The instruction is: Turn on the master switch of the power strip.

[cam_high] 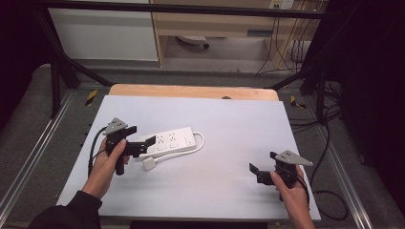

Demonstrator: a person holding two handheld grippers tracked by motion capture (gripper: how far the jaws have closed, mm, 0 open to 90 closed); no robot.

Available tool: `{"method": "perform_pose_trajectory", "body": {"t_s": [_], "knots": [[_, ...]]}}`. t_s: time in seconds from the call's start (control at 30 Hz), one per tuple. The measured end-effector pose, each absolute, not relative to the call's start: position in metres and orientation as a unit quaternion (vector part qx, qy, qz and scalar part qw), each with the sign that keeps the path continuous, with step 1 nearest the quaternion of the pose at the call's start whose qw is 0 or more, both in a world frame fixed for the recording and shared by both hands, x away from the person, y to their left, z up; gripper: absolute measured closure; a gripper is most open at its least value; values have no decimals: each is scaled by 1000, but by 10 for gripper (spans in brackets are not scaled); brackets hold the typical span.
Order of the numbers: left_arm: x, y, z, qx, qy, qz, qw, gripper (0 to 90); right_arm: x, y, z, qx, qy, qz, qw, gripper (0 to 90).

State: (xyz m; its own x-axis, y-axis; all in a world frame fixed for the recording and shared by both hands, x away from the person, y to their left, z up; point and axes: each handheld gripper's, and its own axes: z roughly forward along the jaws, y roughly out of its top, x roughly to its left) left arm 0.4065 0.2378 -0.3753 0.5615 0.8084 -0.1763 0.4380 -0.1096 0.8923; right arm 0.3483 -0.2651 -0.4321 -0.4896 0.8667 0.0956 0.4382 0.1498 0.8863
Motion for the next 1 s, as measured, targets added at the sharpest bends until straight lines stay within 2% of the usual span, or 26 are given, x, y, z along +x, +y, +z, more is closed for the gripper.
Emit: {"method": "perform_pose_trajectory", "body": {"t_s": [1.0], "knots": [[381,299,-371,695,453,205,520,67,348,-265,-433,452,724,469,227,25]]}}
